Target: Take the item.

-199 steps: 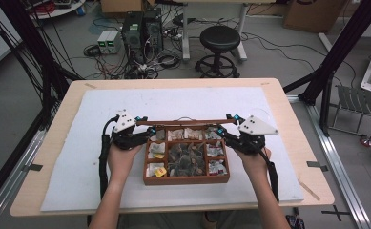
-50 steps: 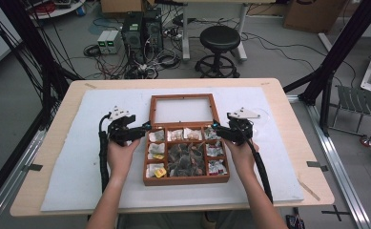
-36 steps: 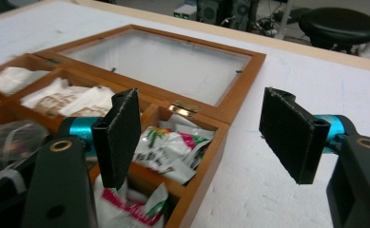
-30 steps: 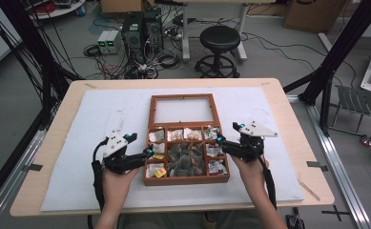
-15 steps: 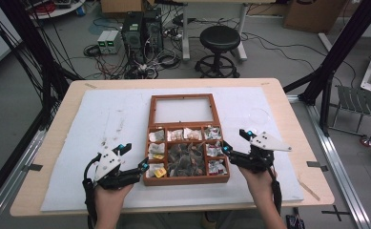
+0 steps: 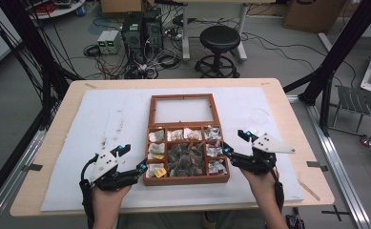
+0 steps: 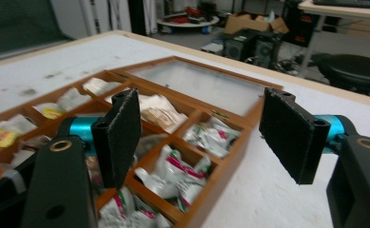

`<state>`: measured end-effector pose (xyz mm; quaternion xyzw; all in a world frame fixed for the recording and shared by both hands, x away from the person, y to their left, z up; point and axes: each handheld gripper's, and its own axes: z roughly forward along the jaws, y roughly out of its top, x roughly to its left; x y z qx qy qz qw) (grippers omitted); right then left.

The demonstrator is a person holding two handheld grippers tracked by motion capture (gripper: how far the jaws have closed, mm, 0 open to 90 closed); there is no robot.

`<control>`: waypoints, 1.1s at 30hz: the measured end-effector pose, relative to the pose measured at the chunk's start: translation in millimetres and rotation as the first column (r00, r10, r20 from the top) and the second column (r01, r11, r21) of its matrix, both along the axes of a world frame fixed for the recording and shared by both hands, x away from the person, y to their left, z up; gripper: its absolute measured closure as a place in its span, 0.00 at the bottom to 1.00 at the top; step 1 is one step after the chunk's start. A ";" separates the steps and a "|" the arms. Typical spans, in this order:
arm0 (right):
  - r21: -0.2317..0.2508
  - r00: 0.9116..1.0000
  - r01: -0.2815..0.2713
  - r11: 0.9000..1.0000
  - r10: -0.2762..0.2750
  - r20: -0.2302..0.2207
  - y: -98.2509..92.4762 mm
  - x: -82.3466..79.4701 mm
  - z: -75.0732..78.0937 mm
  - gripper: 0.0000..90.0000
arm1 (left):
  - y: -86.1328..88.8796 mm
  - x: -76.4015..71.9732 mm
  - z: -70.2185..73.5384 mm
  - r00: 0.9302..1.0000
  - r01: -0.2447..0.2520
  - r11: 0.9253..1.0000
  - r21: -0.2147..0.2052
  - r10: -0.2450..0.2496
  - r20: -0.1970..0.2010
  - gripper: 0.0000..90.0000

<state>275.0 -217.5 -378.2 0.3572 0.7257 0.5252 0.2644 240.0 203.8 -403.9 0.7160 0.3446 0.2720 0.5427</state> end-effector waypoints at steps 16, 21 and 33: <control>-0.074 0.932 -0.358 0.931 0.351 -0.095 84.4 30.1 19.9 0.46 | 14.8 -0.2 -2.5 1.000 -0.003 1.000 -0.017 0.003 -0.028 0.28; -0.119 0.895 -0.431 0.895 0.408 -0.179 116.8 46.9 14.9 0.59 | 17.0 -2.6 -1.4 1.000 -0.001 1.000 -0.009 0.001 -0.029 0.28; -0.275 0.841 -0.512 0.814 0.408 -0.356 186.9 73.6 -11.1 0.69 | 16.2 -4.5 0.0 1.000 0.007 1.000 -0.022 -0.007 -0.021 0.28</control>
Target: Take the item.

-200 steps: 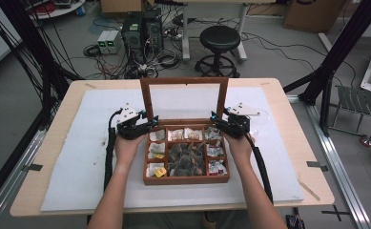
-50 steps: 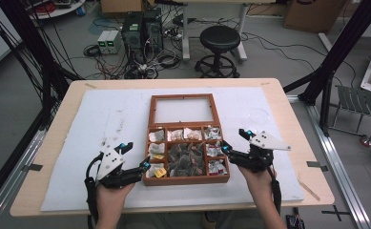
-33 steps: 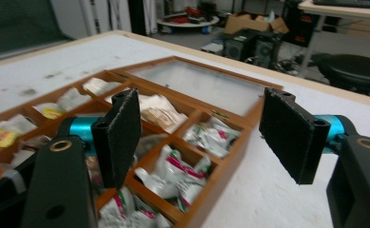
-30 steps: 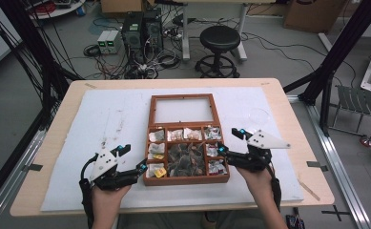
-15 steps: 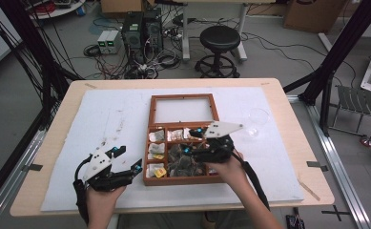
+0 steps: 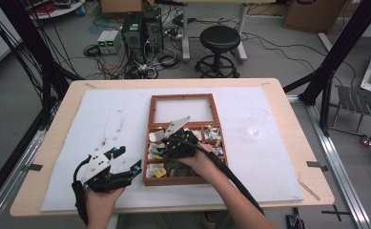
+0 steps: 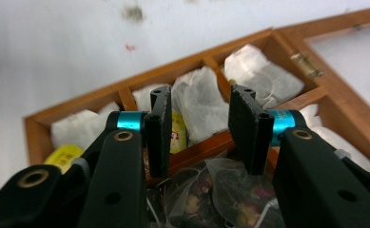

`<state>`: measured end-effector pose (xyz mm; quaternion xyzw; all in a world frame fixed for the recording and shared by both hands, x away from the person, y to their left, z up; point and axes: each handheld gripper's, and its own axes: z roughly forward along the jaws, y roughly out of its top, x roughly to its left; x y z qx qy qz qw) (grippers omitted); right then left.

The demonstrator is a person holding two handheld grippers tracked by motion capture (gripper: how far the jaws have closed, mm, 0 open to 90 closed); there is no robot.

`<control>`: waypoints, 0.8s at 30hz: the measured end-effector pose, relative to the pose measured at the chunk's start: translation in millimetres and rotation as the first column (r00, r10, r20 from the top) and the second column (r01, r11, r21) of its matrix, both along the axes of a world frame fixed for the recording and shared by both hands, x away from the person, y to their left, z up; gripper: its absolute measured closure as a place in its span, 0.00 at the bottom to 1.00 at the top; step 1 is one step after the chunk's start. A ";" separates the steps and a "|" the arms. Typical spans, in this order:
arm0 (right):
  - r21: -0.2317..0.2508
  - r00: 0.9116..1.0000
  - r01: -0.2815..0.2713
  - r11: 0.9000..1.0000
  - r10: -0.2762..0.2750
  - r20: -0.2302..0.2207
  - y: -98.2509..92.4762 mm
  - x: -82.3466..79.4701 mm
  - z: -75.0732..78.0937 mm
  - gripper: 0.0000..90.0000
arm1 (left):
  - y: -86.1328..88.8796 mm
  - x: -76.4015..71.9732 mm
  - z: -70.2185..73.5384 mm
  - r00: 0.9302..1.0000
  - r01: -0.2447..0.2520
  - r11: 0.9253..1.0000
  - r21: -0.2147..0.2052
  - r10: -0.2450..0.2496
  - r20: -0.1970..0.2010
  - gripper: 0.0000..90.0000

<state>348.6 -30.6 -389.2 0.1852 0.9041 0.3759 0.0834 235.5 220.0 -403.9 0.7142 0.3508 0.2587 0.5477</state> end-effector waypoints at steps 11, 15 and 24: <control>-0.122 0.998 -0.025 0.992 0.032 0.055 17.8 0.6 -13.0 0.90 | 1.8 -0.1 0.3 1.000 0.007 1.000 -0.013 -0.007 -0.001 0.28; -0.109 0.998 -0.037 0.993 0.042 0.045 16.5 -0.9 -10.7 1.00 | 3.0 1.0 -1.2 1.000 0.014 0.999 -0.031 -0.015 -0.013 0.28; -0.078 0.999 -0.010 0.997 0.014 0.048 13.6 2.2 -7.7 0.79 | 3.5 1.1 -0.9 1.000 0.017 0.999 -0.039 -0.018 -0.016 0.28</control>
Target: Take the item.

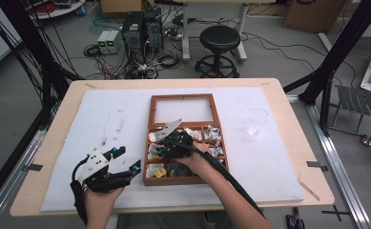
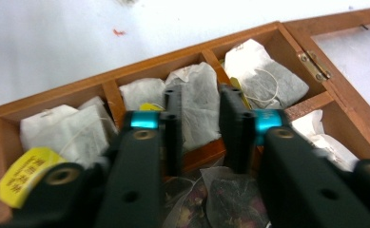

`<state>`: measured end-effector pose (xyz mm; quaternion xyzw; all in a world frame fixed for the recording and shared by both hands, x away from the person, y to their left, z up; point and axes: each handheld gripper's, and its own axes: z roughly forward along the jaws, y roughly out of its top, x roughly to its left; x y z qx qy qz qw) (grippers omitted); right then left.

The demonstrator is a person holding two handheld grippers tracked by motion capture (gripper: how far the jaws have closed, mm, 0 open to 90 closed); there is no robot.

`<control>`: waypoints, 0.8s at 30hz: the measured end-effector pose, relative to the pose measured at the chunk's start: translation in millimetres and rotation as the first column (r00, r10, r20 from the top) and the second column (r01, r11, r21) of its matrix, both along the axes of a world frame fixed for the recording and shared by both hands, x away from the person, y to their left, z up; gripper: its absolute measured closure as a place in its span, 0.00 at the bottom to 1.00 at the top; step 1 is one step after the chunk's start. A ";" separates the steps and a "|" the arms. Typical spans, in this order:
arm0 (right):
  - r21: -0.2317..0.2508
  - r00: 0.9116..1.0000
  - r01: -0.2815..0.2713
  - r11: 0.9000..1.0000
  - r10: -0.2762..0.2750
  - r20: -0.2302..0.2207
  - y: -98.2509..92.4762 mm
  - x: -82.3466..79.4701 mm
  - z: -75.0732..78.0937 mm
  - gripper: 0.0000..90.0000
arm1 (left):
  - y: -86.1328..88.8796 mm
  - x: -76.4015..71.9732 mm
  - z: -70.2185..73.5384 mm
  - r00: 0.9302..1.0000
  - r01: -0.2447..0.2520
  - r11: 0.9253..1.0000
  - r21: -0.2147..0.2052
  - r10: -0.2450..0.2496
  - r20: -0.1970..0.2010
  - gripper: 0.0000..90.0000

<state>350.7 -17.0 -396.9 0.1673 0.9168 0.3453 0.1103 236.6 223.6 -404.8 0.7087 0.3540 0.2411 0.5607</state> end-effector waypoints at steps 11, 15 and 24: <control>-0.053 0.999 -0.038 0.998 0.039 0.014 9.5 -2.1 -3.6 1.00 | -0.8 0.2 -0.6 1.000 0.001 1.000 0.003 -0.001 -0.001 0.28; -0.002 1.000 -0.027 1.000 0.027 0.009 3.0 0.3 3.9 1.00 | 0.0 0.3 -0.2 1.000 0.001 1.000 0.006 -0.001 0.001 0.28; 0.149 0.999 0.026 0.989 -0.032 0.038 -35.8 1.9 42.8 1.00 | 0.0 0.2 0.0 1.000 0.007 1.000 0.008 -0.007 0.002 0.28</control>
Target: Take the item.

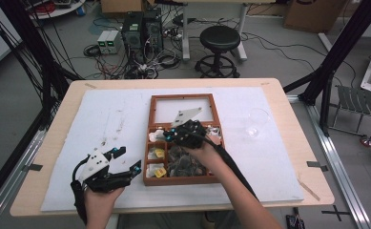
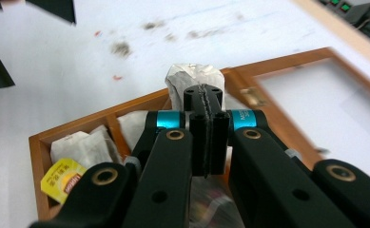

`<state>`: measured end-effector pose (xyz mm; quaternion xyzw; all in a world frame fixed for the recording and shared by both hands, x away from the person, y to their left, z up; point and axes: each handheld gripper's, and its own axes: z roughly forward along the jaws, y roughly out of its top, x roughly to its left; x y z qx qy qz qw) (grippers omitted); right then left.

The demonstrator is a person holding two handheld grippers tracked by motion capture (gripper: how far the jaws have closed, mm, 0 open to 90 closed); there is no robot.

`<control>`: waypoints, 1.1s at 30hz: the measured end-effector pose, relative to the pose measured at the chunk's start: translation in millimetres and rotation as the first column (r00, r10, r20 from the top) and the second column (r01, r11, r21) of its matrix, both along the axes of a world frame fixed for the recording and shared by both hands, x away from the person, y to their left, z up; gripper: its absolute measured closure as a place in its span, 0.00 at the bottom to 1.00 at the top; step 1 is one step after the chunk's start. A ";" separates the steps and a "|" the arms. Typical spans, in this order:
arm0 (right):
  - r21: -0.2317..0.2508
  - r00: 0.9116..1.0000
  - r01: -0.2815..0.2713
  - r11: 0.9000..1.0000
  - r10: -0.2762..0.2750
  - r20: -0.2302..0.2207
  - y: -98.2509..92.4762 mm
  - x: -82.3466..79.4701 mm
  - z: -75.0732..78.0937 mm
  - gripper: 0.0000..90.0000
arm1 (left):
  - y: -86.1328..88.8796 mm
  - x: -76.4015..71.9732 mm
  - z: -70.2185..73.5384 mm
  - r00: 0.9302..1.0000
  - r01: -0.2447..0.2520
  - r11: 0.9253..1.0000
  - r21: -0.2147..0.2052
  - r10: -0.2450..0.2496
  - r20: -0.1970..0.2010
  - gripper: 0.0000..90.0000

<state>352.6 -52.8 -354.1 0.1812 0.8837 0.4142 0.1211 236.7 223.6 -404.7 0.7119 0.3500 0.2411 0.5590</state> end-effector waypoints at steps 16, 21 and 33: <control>0.260 0.969 0.202 0.944 -0.230 0.085 -131.5 0.7 76.2 1.00 | -4.0 1.6 -0.9 1.000 0.009 1.000 0.005 -0.009 0.001 0.28; 0.273 0.942 0.279 0.921 -0.318 0.111 -165.7 -0.1 92.0 1.00 | -6.4 2.0 -1.5 1.000 0.011 1.000 0.004 -0.011 -0.001 0.28; 0.314 0.870 0.431 0.846 -0.482 0.104 -234.6 -1.2 97.3 1.00 | -9.8 1.6 -2.1 1.000 0.013 1.000 0.010 -0.013 0.000 0.28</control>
